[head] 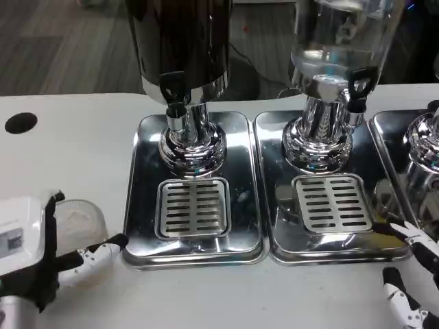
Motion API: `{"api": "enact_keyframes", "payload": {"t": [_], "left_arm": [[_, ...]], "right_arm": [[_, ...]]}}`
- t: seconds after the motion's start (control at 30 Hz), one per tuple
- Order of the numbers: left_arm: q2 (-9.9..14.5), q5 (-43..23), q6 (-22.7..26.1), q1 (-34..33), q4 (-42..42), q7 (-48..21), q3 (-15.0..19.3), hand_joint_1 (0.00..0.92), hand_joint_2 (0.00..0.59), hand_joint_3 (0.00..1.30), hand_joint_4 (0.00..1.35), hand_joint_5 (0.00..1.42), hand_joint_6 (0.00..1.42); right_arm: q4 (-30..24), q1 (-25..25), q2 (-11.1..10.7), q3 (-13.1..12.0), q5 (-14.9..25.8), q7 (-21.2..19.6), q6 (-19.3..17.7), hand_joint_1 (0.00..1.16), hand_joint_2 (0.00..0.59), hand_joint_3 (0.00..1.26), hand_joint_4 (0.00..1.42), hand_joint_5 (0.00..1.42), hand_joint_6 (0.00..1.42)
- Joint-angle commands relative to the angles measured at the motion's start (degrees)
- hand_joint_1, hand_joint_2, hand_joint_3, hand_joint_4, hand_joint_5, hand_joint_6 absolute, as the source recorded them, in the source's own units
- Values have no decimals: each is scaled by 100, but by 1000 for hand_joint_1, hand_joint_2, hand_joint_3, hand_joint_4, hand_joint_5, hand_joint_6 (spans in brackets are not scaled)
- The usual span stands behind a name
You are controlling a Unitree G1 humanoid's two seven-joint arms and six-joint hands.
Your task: Grasp the cup under the faucet to collect the drink, then remove the cup.
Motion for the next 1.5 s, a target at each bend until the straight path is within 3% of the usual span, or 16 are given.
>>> {"api": "enact_keyframes", "payload": {"t": [0.03, 0.53, 0.87, 1.27, 1.5], "left_arm": [[-20, 33, 20, 57, 52, 29, -68, 236, 73, 354, 452, 680, 806], [-72, 140, 78, 82, 132, 394, -236, 301, 106, 516, 632, 827, 895], [-77, 95, 71, 221, -52, 570, -208, 307, 113, 545, 653, 851, 914], [-53, 23, -24, 437, -701, 574, 92, 308, 114, 547, 660, 853, 917], [-93, 60, -3, 38, -770, 335, 126, 308, 114, 547, 661, 860, 919]], "right_arm": [[14, 5, -40, -35, 57, 47, -119, 589, 496, 232, 109, 72, 7], [175, -26, -51, -31, 54, 84, -218, 582, 486, 223, 109, 72, 7], [220, -22, -58, -10, 30, 96, -281, 578, 483, 222, 109, 72, 24], [242, -61, -46, 14, 38, 131, -299, 577, 483, 216, 109, 72, 25], [236, -55, -39, 54, 41, 154, -328, 577, 483, 214, 109, 72, 25]]}}
